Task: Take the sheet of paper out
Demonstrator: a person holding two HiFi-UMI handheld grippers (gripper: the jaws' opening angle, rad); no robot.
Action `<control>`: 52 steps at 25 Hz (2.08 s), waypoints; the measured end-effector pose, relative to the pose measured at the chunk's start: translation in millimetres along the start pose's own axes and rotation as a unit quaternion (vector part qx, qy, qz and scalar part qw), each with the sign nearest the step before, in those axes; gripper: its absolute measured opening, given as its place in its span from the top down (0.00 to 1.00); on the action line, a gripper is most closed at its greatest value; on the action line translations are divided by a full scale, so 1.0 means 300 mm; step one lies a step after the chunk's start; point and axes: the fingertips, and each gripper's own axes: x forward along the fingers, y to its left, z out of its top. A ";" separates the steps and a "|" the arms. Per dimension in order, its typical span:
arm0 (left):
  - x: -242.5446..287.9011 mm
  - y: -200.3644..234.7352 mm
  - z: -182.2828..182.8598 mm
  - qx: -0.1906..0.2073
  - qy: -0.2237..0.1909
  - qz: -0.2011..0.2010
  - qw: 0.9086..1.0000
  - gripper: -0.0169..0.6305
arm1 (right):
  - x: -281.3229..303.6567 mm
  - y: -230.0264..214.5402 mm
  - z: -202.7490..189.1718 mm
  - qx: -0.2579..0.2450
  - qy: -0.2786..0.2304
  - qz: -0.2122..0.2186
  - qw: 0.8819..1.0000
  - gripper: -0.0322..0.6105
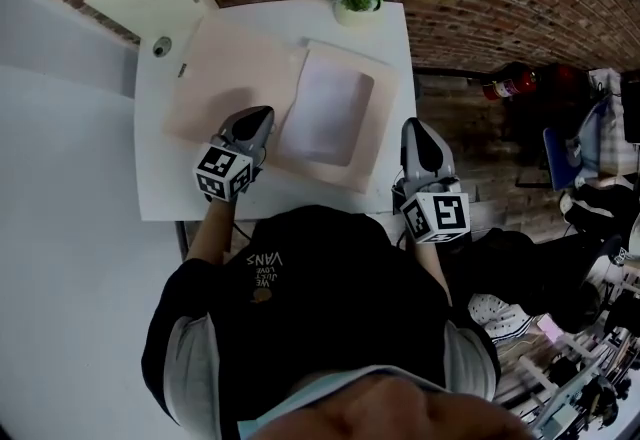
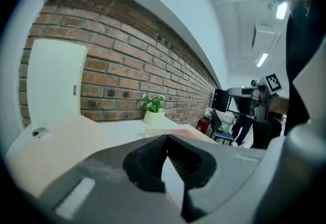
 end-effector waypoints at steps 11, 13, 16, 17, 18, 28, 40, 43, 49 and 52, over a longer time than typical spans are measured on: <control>0.117 0.012 -0.140 -0.055 0.077 -0.013 0.995 0.90 | -0.010 -0.054 -0.016 0.007 0.006 0.001 1.000 0.95; 0.135 0.006 -0.165 -0.068 0.089 -0.024 0.993 0.82 | -0.010 -0.059 -0.018 0.007 0.006 0.002 1.000 0.95; 0.155 0.003 -0.208 -0.077 0.115 -0.032 0.990 0.78 | -0.009 -0.059 -0.022 0.008 0.006 0.005 1.000 0.95; 0.159 0.005 -0.224 -0.080 0.126 -0.031 0.988 0.76 | -0.008 -0.057 -0.022 0.009 0.007 0.006 1.000 0.95; 0.161 0.008 -0.239 -0.082 0.137 -0.028 0.987 0.71 | -0.008 -0.057 -0.023 0.010 0.007 0.007 1.000 0.95; 0.175 -0.003 -0.355 -0.094 0.219 -0.041 0.970 0.57 | -0.017 -0.070 -0.042 0.016 0.012 0.008 1.000 0.95; 0.206 -0.052 -0.370 -0.107 0.293 -0.090 0.946 0.57 | -0.030 -0.099 -0.053 0.020 0.014 0.007 1.000 0.95; 0.207 -0.050 -0.375 -0.129 0.300 -0.091 0.941 0.57 | -0.029 -0.099 -0.054 0.021 0.014 0.008 1.000 0.95; 0.201 -0.069 -0.388 -0.175 0.322 -0.107 0.924 0.57 | -0.031 -0.113 -0.055 0.022 0.013 0.008 1.000 0.95; 0.198 -0.078 -0.396 -0.200 0.328 -0.116 0.916 0.57 | -0.030 -0.114 -0.054 0.021 0.011 0.010 1.000 0.95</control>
